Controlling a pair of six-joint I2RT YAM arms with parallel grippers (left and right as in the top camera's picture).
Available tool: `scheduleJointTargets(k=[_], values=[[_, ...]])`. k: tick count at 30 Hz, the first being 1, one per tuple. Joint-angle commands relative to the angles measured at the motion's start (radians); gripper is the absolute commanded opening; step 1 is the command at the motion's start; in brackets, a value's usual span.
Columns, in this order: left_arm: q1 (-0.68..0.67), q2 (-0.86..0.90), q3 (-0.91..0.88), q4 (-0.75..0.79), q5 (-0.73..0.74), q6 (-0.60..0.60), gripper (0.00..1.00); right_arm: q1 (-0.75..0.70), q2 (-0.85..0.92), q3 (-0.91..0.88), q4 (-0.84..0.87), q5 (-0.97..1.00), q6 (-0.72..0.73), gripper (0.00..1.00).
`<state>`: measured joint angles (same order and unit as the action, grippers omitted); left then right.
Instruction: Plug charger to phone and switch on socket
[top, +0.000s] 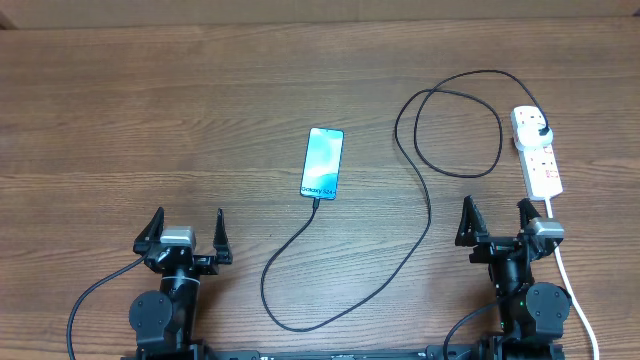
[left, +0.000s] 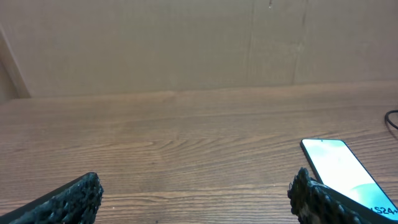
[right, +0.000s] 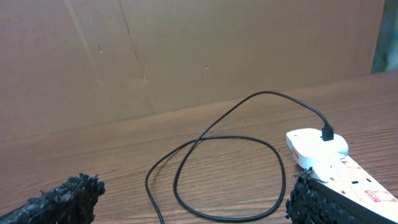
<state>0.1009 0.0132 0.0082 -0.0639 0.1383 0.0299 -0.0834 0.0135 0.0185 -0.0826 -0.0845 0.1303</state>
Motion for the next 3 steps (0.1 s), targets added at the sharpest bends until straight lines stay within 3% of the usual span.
scheduleJointTargets(k=[1, 3], values=[[0.012, -0.009, -0.003, -0.003, -0.004, 0.016, 1.0, 0.006, -0.011, -0.011, 0.003, 0.013, -0.004, 1.0], [0.012, -0.009, -0.003, -0.003, -0.004, 0.016, 0.99, 0.006, -0.011, -0.011, 0.003, 0.013, -0.004, 1.0]])
